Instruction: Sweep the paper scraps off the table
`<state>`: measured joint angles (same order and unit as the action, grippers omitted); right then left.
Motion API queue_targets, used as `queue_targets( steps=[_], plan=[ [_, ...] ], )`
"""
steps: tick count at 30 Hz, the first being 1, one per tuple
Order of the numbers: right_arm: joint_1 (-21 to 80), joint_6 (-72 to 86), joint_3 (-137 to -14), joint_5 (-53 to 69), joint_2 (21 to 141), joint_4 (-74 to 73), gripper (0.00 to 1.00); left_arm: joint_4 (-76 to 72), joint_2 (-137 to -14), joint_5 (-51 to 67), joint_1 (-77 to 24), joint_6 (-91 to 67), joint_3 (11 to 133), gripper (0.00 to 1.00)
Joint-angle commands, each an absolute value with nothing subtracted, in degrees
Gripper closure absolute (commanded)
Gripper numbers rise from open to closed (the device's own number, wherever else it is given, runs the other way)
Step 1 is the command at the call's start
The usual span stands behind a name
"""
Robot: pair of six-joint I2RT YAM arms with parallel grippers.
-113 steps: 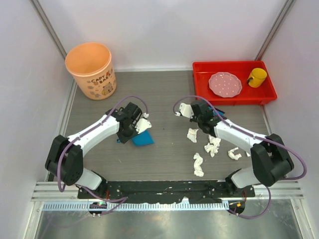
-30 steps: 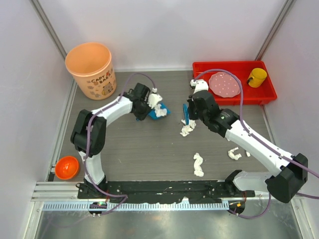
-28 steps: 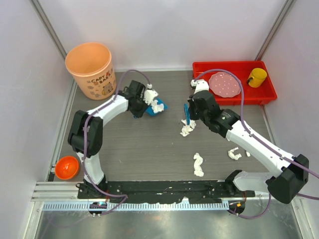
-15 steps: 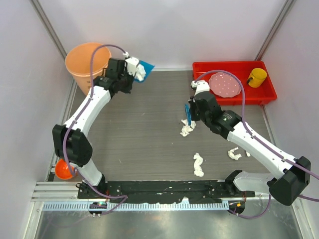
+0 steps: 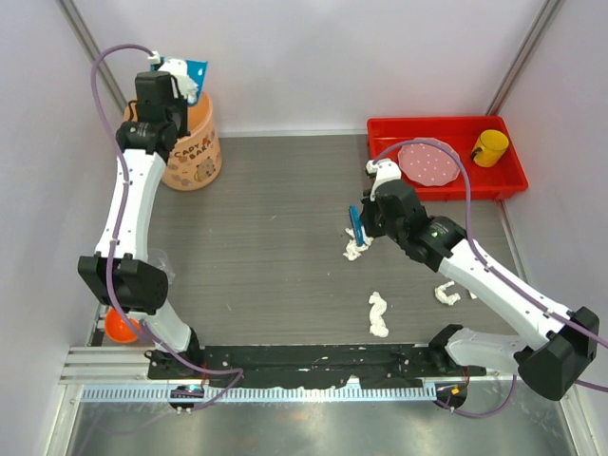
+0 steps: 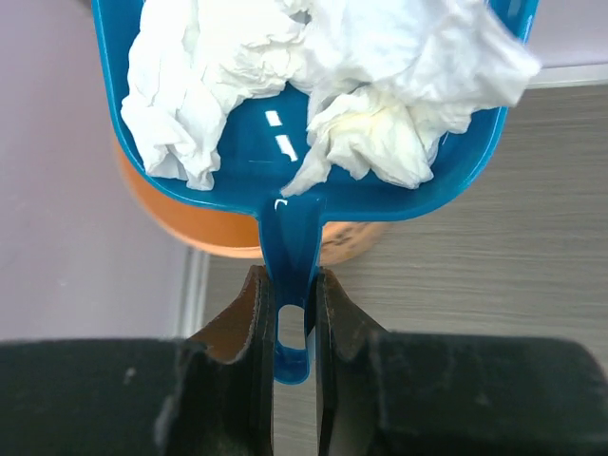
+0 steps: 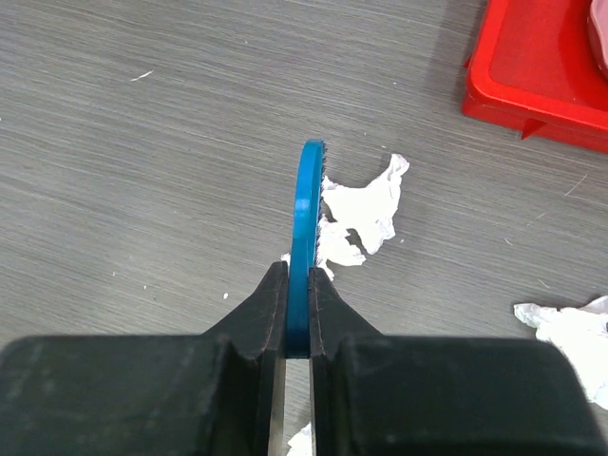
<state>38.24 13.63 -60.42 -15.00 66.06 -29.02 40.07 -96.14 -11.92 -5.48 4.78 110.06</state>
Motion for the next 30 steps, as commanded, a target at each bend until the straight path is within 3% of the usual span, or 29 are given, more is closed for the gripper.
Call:
queue_targets(
  steps=[1,11,16,22,24,30],
  plan=[
    [38.3,13.4,-60.2,-13.7,63.5,-28.3,0.99,41.8,-98.2,-23.3,-4.5,10.7,113.7,1.0],
    [38.3,14.5,-58.8,-11.7,61.9,-28.2,0.99,28.5,-103.9,-52.9,-4.9,38.3,107.2,1.0],
    [38.4,15.2,-58.4,-10.3,62.1,-27.1,0.99,0.8,-107.1,-62.1,-5.6,58.8,100.6,1.0],
    [38.4,15.2,-59.1,-9.6,62.1,-27.0,0.99,-47.9,-110.9,-60.1,-7.2,100.9,87.8,1.0],
    [38.4,15.2,-59.9,-9.1,62.3,-26.5,0.99,-56.7,-113.0,-58.5,-7.2,109.3,86.6,1.0],
    [38.4,15.0,-60.8,-7.9,63.9,-26.3,0.99,-63.2,-114.5,-54.3,-7.2,114.8,87.5,1.0]
  ],
)
